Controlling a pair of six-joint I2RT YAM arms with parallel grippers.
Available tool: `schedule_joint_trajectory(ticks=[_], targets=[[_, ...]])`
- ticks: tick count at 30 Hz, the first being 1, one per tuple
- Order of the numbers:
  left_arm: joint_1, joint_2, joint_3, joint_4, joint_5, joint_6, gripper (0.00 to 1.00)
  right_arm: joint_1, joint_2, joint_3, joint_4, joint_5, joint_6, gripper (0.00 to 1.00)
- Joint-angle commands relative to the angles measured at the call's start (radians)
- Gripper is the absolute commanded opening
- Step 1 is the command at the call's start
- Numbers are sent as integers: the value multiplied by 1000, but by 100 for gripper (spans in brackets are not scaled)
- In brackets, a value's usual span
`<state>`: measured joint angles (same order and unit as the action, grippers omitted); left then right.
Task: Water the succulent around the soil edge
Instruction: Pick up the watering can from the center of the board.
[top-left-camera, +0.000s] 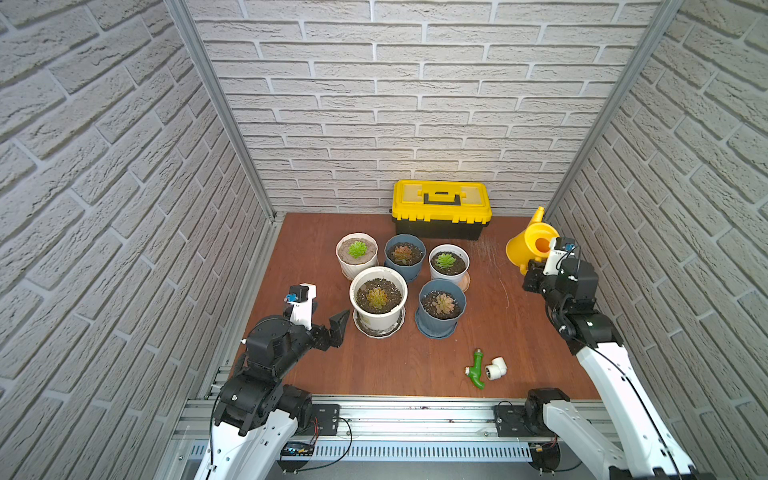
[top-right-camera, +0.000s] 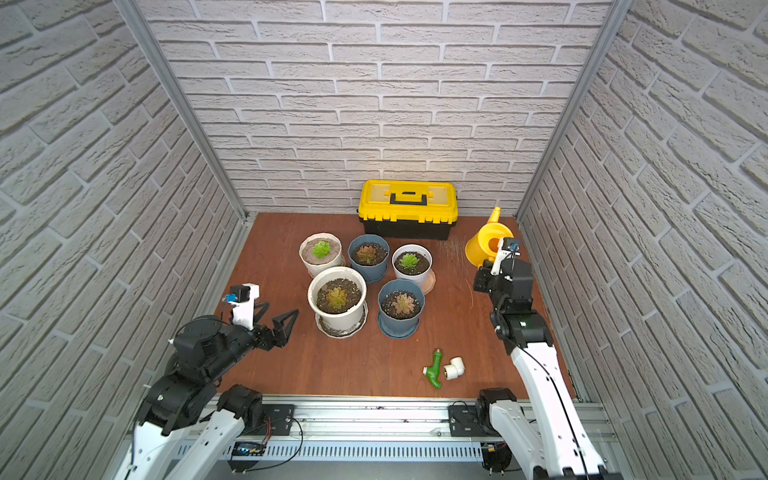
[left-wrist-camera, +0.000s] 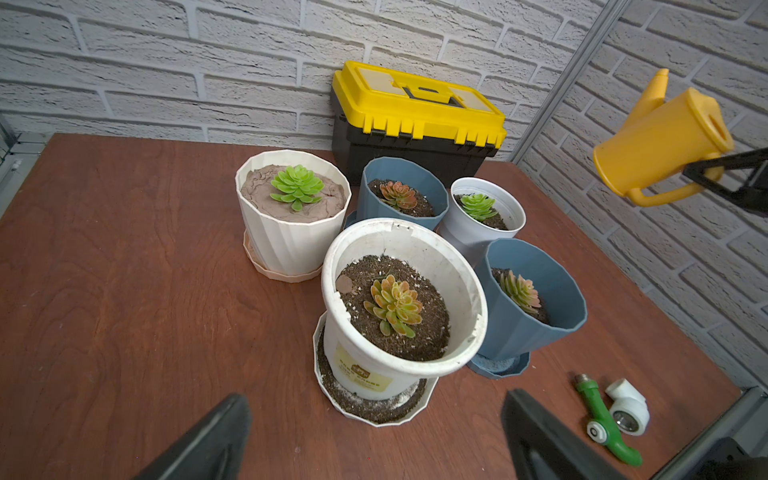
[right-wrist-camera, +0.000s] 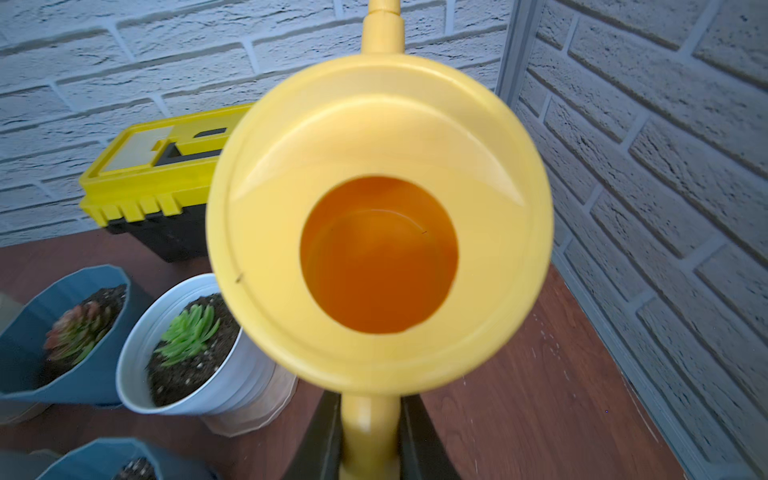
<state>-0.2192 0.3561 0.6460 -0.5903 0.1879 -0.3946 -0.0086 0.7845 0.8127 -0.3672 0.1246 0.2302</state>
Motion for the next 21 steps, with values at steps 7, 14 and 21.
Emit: schedule_joint_trajectory(ticks=[7, 14, 21], targets=[[10, 90, 88, 46, 24, -66, 98, 28, -104, 91, -267, -295, 38, 3], [-131, 210, 168, 110, -115, -110, 98, 38, -95, 183, -291, -443, 29, 3], [-403, 431, 258, 250, -379, -31, 98, 284, 37, 226, -219, -351, -7, 2]])
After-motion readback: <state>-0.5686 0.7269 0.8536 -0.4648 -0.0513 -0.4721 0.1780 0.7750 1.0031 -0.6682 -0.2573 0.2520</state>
